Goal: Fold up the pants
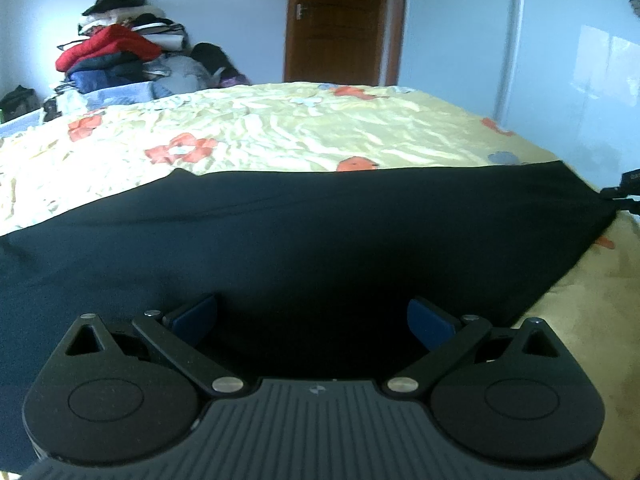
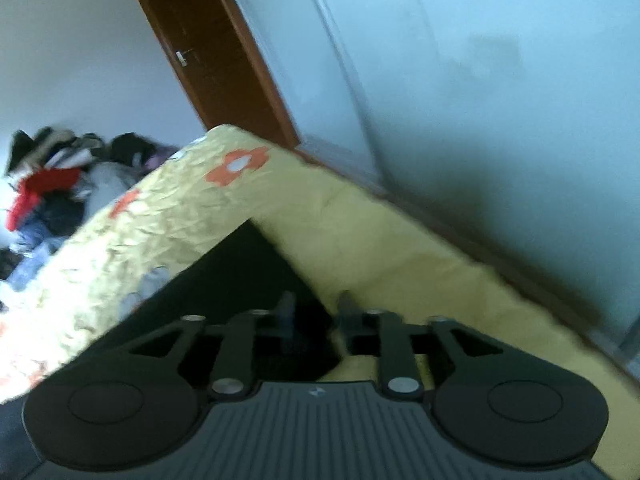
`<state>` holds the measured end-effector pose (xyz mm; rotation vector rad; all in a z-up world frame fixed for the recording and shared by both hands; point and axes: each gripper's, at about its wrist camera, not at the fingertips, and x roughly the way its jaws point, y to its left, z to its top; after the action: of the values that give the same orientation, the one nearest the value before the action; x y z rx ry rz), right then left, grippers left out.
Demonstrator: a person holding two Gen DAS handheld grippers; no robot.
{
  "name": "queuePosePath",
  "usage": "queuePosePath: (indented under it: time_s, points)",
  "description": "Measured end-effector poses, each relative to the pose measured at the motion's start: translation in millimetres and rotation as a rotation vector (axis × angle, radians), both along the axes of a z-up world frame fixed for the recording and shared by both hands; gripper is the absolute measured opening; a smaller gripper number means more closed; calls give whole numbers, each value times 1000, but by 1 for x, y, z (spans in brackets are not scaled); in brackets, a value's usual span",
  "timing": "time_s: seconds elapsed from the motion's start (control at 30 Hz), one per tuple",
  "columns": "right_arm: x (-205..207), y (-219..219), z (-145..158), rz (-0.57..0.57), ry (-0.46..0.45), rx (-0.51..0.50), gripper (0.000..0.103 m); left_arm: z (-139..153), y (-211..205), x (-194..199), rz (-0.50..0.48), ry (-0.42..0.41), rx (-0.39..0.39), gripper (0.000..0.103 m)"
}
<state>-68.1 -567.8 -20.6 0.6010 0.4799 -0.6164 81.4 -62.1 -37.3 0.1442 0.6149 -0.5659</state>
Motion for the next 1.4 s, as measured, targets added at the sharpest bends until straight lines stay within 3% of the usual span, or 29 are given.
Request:
queuePosePath:
  time_s: [0.03, 0.13, 0.23, 0.33, 0.37, 0.47, 0.5, 0.6, 0.67, 0.73, 0.83, 0.93, 1.13, 1.2, 1.23, 1.27, 1.33, 1.4]
  points:
    - [-7, 2, 3, -33, -6, -20, 52, 1, 0, -2, -13, -3, -1, 100]
    - [-26, 18, 16, -42, -78, -84, 53, 6, -1, -12, -31, -44, 5, 99]
    - [-15, 44, 24, 132, -87, -122, 53, 17, -5, -19, -15, -121, -16, 101]
    - [15, 71, 23, 297, -26, -166, 63, 25, -14, -13, 41, -178, 12, 103]
    - [24, 78, 21, 335, -3, -185, 70, 24, -17, -7, 63, -167, 41, 102]
    - [43, 92, 8, 400, 142, -231, 71, 14, -23, 7, 66, -68, 118, 100]
    - [44, 95, 2, 423, 194, -257, 71, 11, -21, 7, 51, -42, 124, 99]
    - [27, 100, 2, 452, 223, -313, 73, 4, -12, -1, 20, -30, 111, 100]
    - [12, 93, 9, 388, 179, -278, 74, 3, -4, -6, 11, -41, 111, 101]
    - [-7, 78, 15, 282, 75, -200, 74, 3, -1, -8, 31, -61, 111, 102]
    - [-28, 47, 8, 131, -56, 28, 75, 0, 6, -11, 86, -77, 100, 103]
    - [-39, 32, -10, 99, -177, 244, 75, 2, 11, -10, 105, -51, 63, 103]
    - [-33, 29, -18, 67, -276, 305, 75, 1, 10, -9, 107, -40, 80, 103]
    - [-28, 27, -19, 52, -281, 275, 73, 0, 11, -9, 107, -38, 77, 103]
    - [-25, 28, -18, 43, -279, 259, 59, 0, 11, -9, 107, -37, 76, 103]
    - [-19, 23, -21, 26, -262, 250, 29, 0, 12, -9, 107, -36, 75, 103]
    - [-16, 18, -27, -5, -252, 272, 12, 0, 12, -9, 107, -36, 72, 103]
    - [-14, 16, -31, -17, -284, 299, 8, 1, 14, -9, 110, -39, 61, 103]
